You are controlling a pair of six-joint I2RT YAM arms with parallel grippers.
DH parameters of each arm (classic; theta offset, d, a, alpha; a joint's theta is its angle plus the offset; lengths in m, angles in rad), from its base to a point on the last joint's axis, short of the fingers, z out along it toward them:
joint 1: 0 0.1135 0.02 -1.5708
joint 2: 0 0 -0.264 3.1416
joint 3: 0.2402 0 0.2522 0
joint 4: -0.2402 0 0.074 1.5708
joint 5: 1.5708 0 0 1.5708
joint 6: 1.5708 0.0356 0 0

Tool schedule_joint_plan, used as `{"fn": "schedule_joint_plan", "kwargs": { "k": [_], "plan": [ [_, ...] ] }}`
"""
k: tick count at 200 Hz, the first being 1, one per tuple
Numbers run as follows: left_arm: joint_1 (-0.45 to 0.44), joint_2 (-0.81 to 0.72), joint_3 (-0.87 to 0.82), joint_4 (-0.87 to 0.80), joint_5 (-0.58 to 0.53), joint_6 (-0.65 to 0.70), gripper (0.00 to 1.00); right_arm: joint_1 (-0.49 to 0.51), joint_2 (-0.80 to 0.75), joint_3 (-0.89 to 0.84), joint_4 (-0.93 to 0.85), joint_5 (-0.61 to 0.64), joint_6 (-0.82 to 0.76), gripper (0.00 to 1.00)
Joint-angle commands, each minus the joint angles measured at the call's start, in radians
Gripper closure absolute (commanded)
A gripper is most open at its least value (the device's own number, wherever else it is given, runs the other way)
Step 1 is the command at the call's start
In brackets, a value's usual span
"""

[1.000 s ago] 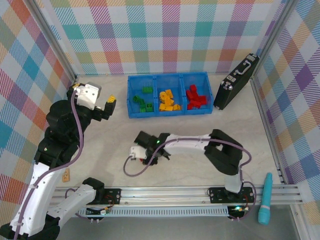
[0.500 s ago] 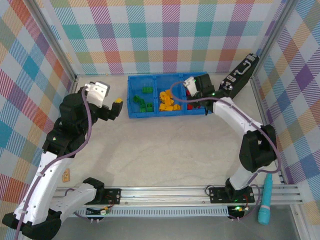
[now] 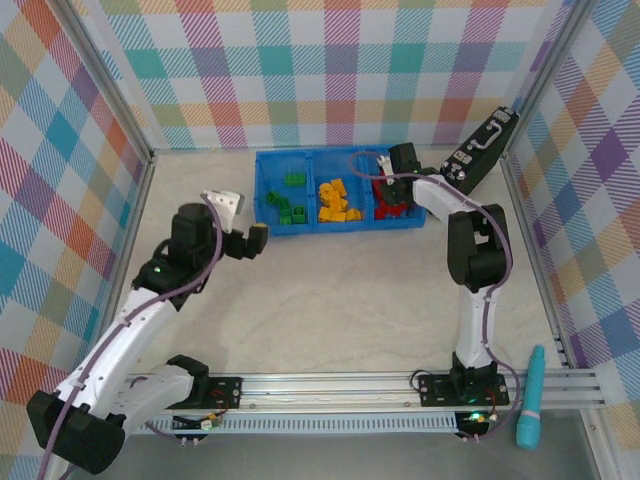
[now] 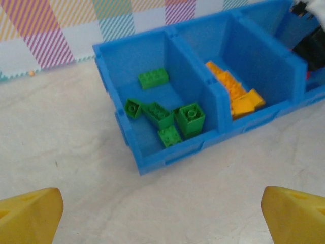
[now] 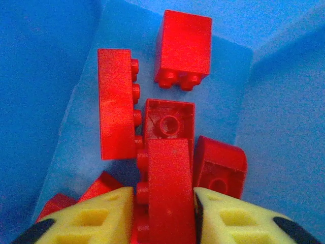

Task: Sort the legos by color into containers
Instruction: Place the lego in the container, then reset both arms

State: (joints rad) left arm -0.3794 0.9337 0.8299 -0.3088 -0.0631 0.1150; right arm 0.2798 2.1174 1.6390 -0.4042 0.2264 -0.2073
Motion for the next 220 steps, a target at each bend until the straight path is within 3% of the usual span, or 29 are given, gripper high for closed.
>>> {"fn": "schedule_joint_plan", "kwargs": {
  "k": [1,25,42,68,89,101,175,220],
  "plan": [
    [-0.007,-0.082,-0.163,0.222,-0.112,-0.065,0.0,-0.004,0.019,0.048,0.029,-0.015,0.008,0.59],
    [-0.006,-0.162,-0.363,0.379,-0.309,-0.106,0.0,-0.007,0.024,0.031,0.048,-0.013,-0.001,0.51],
    [-0.004,-0.211,-0.44,0.433,-0.385,-0.106,0.0,-0.012,0.025,0.035,0.047,-0.019,-0.007,0.42],
    [0.0,-0.217,-0.503,0.528,-0.444,-0.083,0.0,-0.017,-0.014,0.027,0.064,-0.041,-0.002,0.16],
    [0.009,-0.174,-0.568,0.645,-0.471,-0.087,0.0,-0.016,-0.083,-0.007,0.092,-0.051,0.007,0.12],
    [0.01,-0.148,-0.608,0.725,-0.471,-0.089,0.0,-0.016,-0.129,-0.029,0.108,-0.064,0.014,0.0],
    [0.08,0.065,-0.663,0.997,-0.446,-0.081,0.0,-0.017,-0.273,-0.07,0.105,-0.155,0.059,0.01],
    [0.139,0.301,-0.633,1.217,-0.43,-0.074,0.0,-0.016,-0.288,-0.074,0.079,-0.185,0.096,0.01]
  ]
}}
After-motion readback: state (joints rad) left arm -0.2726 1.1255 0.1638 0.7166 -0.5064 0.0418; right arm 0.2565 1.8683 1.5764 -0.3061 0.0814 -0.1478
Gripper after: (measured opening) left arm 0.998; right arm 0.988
